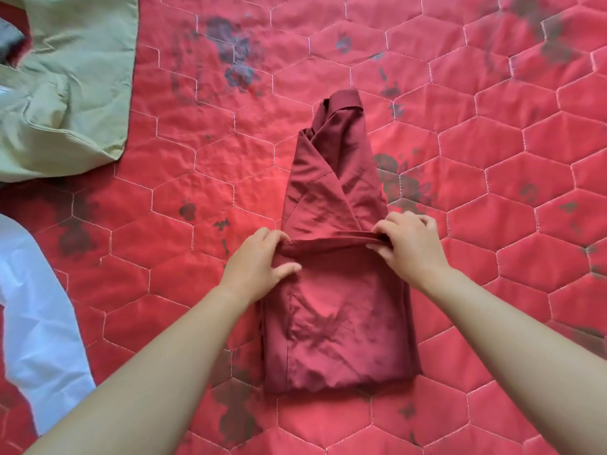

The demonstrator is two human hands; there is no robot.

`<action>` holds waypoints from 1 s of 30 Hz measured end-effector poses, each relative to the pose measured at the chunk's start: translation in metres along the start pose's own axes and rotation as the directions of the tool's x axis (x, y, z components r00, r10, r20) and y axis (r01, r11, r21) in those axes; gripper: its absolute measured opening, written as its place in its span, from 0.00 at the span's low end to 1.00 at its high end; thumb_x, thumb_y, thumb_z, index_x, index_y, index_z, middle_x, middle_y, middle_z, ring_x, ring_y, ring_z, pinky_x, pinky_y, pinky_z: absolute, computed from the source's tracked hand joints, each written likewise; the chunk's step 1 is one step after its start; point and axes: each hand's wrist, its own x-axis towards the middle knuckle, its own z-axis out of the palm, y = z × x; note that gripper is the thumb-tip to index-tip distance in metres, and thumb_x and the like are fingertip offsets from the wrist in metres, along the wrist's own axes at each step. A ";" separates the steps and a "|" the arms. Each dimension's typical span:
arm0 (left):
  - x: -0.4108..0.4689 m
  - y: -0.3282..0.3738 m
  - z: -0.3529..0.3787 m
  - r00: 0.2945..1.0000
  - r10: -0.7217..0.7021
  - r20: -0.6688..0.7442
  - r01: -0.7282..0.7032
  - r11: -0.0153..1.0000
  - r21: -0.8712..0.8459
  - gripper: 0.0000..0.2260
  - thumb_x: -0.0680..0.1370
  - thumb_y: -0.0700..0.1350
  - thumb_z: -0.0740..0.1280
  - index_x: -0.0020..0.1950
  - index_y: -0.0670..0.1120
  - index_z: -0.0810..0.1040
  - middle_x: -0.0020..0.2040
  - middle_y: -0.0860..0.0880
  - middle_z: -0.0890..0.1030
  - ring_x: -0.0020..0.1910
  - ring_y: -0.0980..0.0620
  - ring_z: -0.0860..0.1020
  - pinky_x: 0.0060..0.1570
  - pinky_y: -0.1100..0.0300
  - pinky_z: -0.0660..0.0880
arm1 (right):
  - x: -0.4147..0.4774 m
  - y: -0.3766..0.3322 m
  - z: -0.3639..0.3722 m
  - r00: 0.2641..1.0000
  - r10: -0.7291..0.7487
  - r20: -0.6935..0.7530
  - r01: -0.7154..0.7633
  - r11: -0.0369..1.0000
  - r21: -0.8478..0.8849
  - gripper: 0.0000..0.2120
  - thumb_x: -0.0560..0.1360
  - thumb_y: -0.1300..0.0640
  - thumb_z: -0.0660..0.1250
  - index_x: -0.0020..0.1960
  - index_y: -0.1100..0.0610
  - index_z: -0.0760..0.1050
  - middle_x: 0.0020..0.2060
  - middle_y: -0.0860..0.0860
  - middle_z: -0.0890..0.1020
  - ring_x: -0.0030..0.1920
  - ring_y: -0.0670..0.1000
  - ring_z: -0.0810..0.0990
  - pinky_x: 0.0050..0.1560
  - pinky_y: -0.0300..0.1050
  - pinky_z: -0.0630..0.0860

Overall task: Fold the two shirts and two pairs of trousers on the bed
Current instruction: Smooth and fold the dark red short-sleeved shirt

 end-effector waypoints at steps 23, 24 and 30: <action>0.146 0.038 -0.102 0.900 -0.089 -0.426 0.144 0.985 0.098 0.24 0.75 0.51 0.67 0.69 0.48 0.68 0.66 0.45 0.69 0.65 0.43 0.66 0.58 0.46 0.68 | 0.172 -0.006 -0.092 0.943 0.109 -0.314 -0.055 0.983 0.176 0.21 0.75 0.49 0.65 0.65 0.56 0.70 0.65 0.52 0.70 0.66 0.55 0.66 0.64 0.55 0.63; 0.144 0.041 -0.095 0.916 -0.042 -0.400 0.106 0.984 0.140 0.26 0.75 0.51 0.67 0.71 0.49 0.65 0.68 0.45 0.66 0.67 0.43 0.64 0.60 0.46 0.67 | 0.166 -0.009 -0.084 0.952 0.090 -0.292 -0.042 0.985 0.166 0.23 0.75 0.48 0.65 0.67 0.56 0.69 0.68 0.52 0.68 0.68 0.54 0.64 0.66 0.56 0.62; 0.096 0.042 -0.024 0.988 0.135 0.077 -0.152 0.938 0.312 0.25 0.77 0.55 0.60 0.73 0.53 0.61 0.74 0.51 0.59 0.72 0.51 0.58 0.66 0.50 0.61 | 0.093 -0.009 -0.022 1.000 0.011 0.018 -0.013 0.992 0.122 0.25 0.77 0.46 0.61 0.71 0.54 0.65 0.73 0.50 0.60 0.73 0.51 0.57 0.69 0.56 0.61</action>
